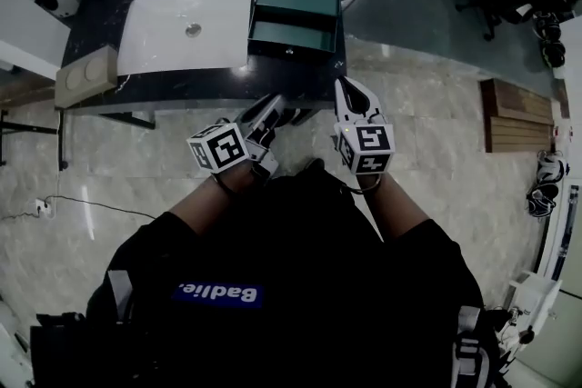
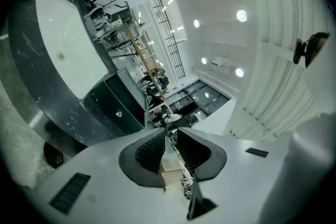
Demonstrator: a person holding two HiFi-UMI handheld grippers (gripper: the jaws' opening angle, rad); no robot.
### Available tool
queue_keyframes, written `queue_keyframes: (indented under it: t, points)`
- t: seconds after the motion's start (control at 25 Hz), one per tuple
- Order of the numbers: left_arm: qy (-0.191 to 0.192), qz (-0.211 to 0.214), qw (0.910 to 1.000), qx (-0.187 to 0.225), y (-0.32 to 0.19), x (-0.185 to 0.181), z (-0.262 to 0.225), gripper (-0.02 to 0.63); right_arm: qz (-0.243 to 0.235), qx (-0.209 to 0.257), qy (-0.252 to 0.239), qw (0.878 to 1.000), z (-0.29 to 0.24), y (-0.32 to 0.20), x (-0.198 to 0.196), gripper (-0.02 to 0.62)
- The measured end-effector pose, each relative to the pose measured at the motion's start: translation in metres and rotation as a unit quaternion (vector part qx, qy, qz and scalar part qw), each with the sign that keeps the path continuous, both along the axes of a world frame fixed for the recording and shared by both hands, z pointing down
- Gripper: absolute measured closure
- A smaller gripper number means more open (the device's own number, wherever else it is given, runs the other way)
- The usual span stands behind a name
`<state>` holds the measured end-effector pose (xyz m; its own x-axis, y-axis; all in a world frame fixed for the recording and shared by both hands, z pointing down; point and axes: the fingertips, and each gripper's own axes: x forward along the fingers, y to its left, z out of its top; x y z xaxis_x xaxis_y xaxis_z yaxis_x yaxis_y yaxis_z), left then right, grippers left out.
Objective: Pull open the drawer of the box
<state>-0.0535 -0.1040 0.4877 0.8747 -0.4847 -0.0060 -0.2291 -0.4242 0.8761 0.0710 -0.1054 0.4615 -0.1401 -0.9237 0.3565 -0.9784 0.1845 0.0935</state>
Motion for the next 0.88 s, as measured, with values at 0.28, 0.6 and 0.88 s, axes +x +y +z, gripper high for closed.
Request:
queue_keyframes:
  t: [0.28,0.6,0.88]
  points:
    - [-0.059,-0.014,0.9943,0.088,0.026,0.005,-0.035,0.535,-0.025,0.017,-0.033,0.999,-0.01,0.036,-0.007,0.595]
    - [-0.151,-0.028,0.9744,0.165,0.093,0.038,-0.065,0.535,-0.058,0.035,-0.094,0.993,-0.025,0.107,0.012,0.594]
    - [-0.232,-0.055,0.948,0.21,0.152,0.068,-0.066,0.537,-0.086,0.029,-0.137,0.986,-0.012,0.165,0.032,0.595]
